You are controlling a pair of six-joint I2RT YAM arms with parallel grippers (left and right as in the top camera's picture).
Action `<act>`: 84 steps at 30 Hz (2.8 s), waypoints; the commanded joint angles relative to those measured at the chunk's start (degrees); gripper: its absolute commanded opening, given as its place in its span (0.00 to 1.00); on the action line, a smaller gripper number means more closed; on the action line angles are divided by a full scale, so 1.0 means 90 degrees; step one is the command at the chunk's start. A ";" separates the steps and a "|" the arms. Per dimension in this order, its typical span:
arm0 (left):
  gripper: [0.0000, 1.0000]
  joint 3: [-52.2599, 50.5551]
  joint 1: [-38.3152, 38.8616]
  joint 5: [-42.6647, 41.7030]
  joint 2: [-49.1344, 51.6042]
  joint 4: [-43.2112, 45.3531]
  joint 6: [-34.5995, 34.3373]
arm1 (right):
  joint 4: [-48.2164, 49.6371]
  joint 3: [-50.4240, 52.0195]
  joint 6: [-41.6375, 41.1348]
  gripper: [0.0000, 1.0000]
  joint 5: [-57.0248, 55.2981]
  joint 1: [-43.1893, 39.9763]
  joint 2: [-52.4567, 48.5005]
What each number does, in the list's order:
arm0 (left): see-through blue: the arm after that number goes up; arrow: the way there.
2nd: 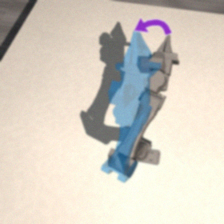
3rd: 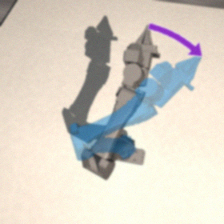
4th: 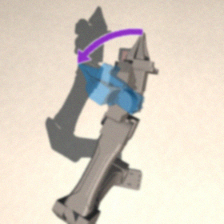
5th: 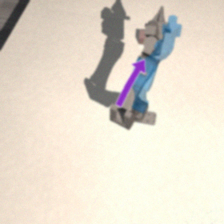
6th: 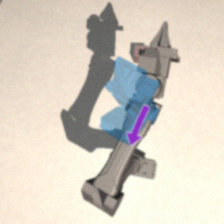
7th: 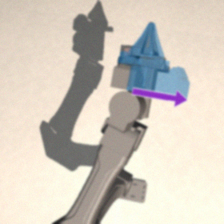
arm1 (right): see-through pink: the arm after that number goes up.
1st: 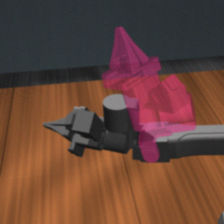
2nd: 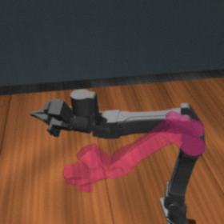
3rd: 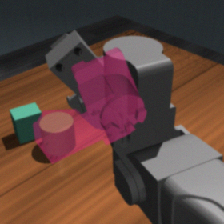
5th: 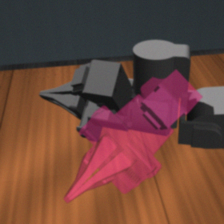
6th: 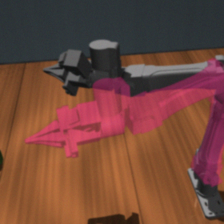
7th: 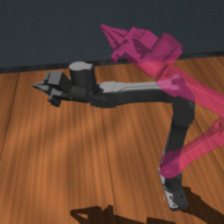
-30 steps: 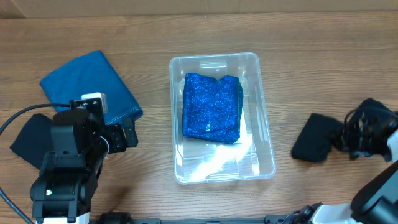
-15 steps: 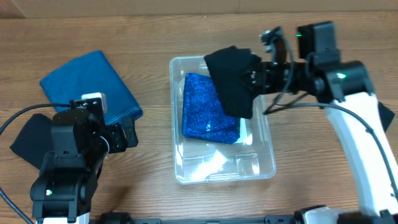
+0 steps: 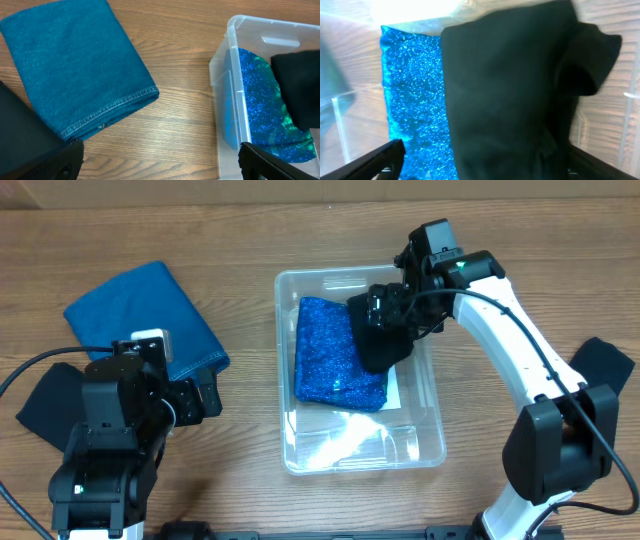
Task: Pack container
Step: 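Place the black cloth in the bin's upper right and release, then reach the right gripper to the second black cloth and grasp, then lower the second black cloth into the bin's lower half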
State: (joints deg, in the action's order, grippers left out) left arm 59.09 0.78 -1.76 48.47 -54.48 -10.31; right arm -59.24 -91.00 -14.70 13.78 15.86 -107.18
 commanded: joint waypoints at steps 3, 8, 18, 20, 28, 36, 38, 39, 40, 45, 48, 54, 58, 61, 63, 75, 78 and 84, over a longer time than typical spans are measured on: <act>1.00 0.0131 0.0044 -0.0073 -0.0012 0.0032 0.0100 | -0.0418 -0.0602 -0.0078 1.00 -0.1494 0.0299 0.0787; 1.00 0.0131 0.0044 -0.0073 -0.0012 0.0029 0.0100 | -0.0724 -0.0862 -0.0617 1.00 -0.1853 -0.1022 0.2312; 1.00 0.0131 0.0044 -0.0073 -0.0012 0.0029 0.0100 | -0.0831 0.0962 -0.1061 1.00 -0.0833 -0.6394 0.1702; 1.00 0.0131 0.0044 -0.0075 -0.0012 0.0029 0.0100 | -0.0175 0.1576 -0.0607 1.00 -0.0153 -0.6999 0.1304; 1.00 0.0131 0.0044 -0.0090 -0.0012 -0.0061 0.0100 | 0.0619 0.1800 -0.0316 1.00 0.0102 -0.7485 -0.0219; 1.00 0.0131 0.0044 -0.0090 -0.0012 -0.0134 0.0100 | 0.0908 0.1953 0.0143 0.96 0.1416 -0.7470 -0.0991; 1.00 0.0131 0.0044 -0.0090 -0.0012 -0.0129 0.0100 | 0.0806 0.1953 0.0143 0.69 0.1542 -0.7470 -0.0991; 1.00 0.0131 0.0044 -0.0090 -0.0012 -0.0131 0.0100 | 0.0782 0.1953 0.0143 0.59 0.1644 -0.7473 -0.0991; 1.00 0.0131 0.0044 -0.0092 -0.0012 -0.0134 0.0100 | 0.0765 0.1953 0.0143 0.50 0.1698 -0.7470 -0.0991; 1.00 0.0131 0.0044 -0.0092 -0.0012 -0.0134 0.0100 | 0.0746 0.1950 0.0199 0.05 0.1945 -0.7473 -0.0988; 1.00 0.0131 0.0044 -0.0087 -0.0012 -0.0121 0.0102 | 0.0690 0.1855 0.0777 0.04 0.3177 -0.7465 -0.0945; 1.00 0.0131 0.0044 -0.0070 -0.0012 -0.0114 0.0100 | -0.0418 0.0777 0.1753 0.04 0.3934 -0.6234 0.0563; 1.00 0.0131 0.0044 -0.0070 -0.0012 -0.0112 0.0102 | -0.1608 -0.0340 0.2487 0.04 0.3755 -0.4240 0.1540; 1.00 0.0131 0.0044 -0.0070 -0.0012 -0.0121 0.0100 | -0.2382 -0.0661 0.3468 0.04 0.2329 -0.2210 0.1826; 1.00 0.0131 0.0044 -0.0070 -0.0012 -0.0112 0.0102 | -0.2606 -0.0636 0.4048 0.04 0.1615 -0.1185 0.1824; 1.00 0.0131 0.0044 -0.0070 -0.0012 -0.0131 0.0100 | -0.2492 0.1265 0.7643 0.04 0.0121 0.1307 0.1817; 1.00 0.0131 0.0044 -0.0070 -0.0012 -0.0136 0.0100 | -0.1736 0.2426 0.7711 0.04 0.0151 0.1569 0.1812; 1.00 0.0131 0.0044 -0.0073 -0.0012 -0.0146 0.0100 | -0.1406 0.2805 0.7456 1.00 0.0357 0.1821 0.1741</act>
State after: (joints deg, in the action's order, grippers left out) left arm 59.13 0.78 -1.76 48.45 -55.79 -10.31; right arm -72.12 -65.98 53.54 14.20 31.88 -91.57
